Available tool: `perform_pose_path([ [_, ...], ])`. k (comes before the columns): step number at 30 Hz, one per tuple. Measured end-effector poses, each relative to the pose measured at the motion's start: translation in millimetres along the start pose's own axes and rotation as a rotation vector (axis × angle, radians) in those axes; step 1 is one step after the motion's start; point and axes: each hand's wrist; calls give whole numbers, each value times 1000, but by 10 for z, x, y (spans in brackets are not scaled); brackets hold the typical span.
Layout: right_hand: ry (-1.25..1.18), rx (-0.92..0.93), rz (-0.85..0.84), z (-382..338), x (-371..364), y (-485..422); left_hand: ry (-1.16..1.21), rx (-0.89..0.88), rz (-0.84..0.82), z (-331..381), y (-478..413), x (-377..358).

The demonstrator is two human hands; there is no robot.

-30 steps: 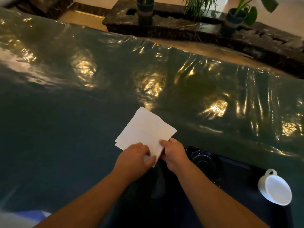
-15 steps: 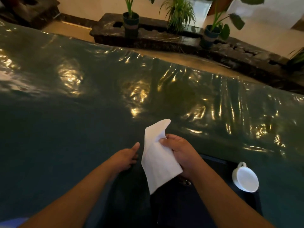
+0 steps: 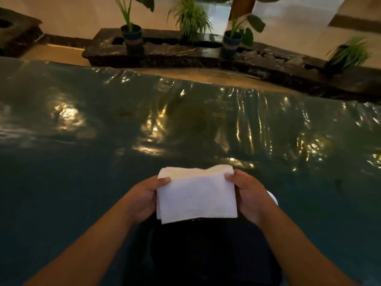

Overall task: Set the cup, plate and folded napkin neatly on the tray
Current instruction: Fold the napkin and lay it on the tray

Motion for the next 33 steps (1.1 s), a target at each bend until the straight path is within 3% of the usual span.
perform_pose_path([
  [9,212,-25,233,338,724,78,-417,-148,135,-233,-123,-483],
  [13,183,-7,170,381,835,127,-626,-209,171,-246,-92,-580],
  [18,124,10,137,438,800,194,-458,-113,155,-303,-15,-741],
  [22,129,-1,189,553,783,160,-391,-139,257,-452,-71,-690],
  [26,272,5,187,756,812,202,-422,-178,309,-647,-85,-619],
  [30,387,-13,196,1031,865,267,-450,-156,242,-842,-72,-414],
  [33,494,-56,138,1267,897,339,-633,-71,230,-1001,-66,-201],
])
Point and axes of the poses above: each hand's wrist, its own y-axis away from the middle knuckle, its own x-axis out of the back of the hand, z = x × y, and after that the axes turned 13 degrees about y, right-handed
